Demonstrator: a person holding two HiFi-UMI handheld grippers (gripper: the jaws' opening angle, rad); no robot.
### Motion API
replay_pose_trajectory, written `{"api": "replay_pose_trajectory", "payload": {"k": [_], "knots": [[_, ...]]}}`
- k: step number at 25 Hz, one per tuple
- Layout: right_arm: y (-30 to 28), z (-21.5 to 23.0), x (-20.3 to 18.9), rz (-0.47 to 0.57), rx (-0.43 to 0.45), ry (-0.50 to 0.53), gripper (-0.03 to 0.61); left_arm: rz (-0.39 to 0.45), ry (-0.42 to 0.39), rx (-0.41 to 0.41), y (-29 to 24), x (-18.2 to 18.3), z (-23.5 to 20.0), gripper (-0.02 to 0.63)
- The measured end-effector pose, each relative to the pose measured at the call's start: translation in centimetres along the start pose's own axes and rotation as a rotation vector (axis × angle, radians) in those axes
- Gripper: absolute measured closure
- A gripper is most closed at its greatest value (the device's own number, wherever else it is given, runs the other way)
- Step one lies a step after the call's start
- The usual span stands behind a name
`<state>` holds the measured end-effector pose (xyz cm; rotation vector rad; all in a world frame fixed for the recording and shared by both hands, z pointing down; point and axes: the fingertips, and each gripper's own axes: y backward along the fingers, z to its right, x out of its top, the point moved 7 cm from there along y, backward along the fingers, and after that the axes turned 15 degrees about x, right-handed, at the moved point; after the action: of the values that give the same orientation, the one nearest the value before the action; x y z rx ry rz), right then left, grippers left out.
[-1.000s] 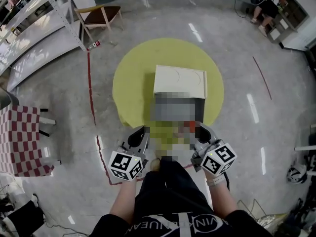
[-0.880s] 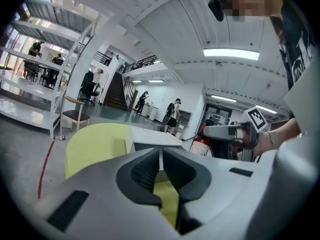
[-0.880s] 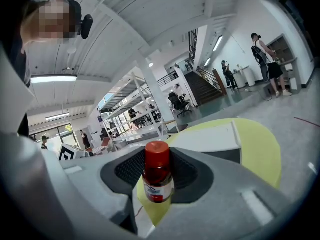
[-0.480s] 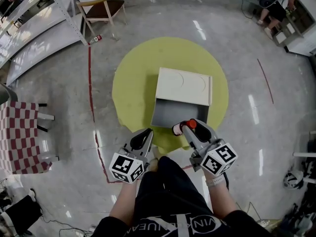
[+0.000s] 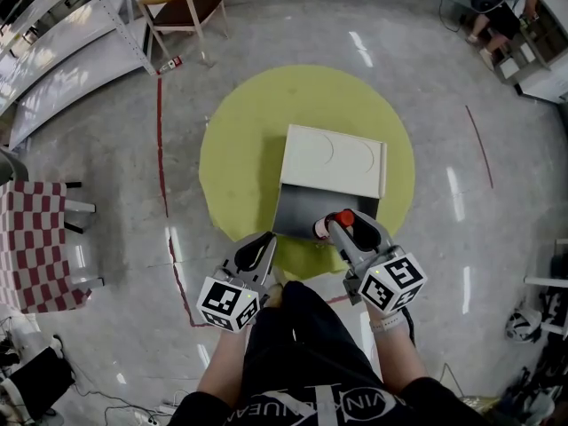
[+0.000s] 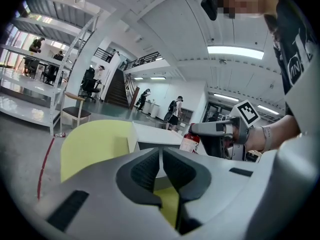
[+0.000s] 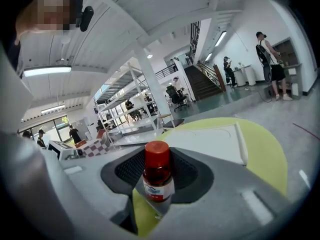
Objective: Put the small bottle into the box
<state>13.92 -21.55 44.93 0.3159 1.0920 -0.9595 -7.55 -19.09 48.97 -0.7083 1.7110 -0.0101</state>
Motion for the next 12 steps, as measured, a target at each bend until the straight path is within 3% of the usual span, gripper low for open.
{"api": "replay_pose_trajectory", "payload": {"k": [12], "knots": [[-2.1,0.8,-1.1,-0.193,-0.018,0.139,0.43,-0.009,0.028,0.033,-0.8,-0.5,-1.0,0.586]]}}
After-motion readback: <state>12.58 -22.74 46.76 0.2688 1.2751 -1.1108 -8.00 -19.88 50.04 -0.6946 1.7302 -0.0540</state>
